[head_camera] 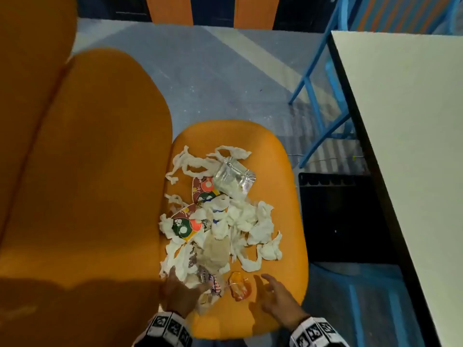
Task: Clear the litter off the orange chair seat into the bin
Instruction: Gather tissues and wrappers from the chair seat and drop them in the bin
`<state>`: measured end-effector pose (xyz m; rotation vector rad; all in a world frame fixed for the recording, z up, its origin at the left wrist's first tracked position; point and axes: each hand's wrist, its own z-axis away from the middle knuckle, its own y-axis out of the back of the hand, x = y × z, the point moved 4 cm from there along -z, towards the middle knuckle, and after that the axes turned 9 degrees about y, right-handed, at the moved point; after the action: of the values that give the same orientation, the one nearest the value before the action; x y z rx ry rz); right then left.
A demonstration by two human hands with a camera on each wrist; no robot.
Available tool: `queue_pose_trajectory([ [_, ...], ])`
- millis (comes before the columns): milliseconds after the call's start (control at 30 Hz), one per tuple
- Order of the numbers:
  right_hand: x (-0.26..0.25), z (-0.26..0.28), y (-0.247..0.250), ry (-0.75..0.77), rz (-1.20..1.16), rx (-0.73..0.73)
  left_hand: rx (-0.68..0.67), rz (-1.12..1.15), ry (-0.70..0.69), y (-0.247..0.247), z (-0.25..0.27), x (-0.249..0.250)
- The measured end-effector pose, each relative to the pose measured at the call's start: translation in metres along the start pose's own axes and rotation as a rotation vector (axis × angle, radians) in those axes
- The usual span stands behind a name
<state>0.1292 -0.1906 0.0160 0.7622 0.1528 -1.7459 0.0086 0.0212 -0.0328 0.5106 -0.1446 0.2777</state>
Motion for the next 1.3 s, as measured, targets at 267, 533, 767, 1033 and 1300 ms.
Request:
queue_pose_trajectory([
  [267,-0.021,-0.055,-0.036,0.085,-0.323,-0.01,-0.143,0.326,-0.014,-0.048,-0.008,0.025],
  [533,-0.073,-0.067,0.016,0.394,0.01,0.106,-0.066,0.372,-0.132,-0.024,-0.01,0.035],
  [767,-0.012,-0.107,0.084,-0.132,-0.251,0.449,0.243,0.377,-0.242,0.032,-0.02,0.029],
  [1033,-0.055,-0.135,0.056,-0.13,-0.57,0.314,0.174,0.483,-0.108,0.033,-0.064,0.073],
  [1300,-0.096,-0.154,0.014,0.008,-0.452,0.191,-0.096,0.469,-0.173,0.012,-0.047,0.128],
])
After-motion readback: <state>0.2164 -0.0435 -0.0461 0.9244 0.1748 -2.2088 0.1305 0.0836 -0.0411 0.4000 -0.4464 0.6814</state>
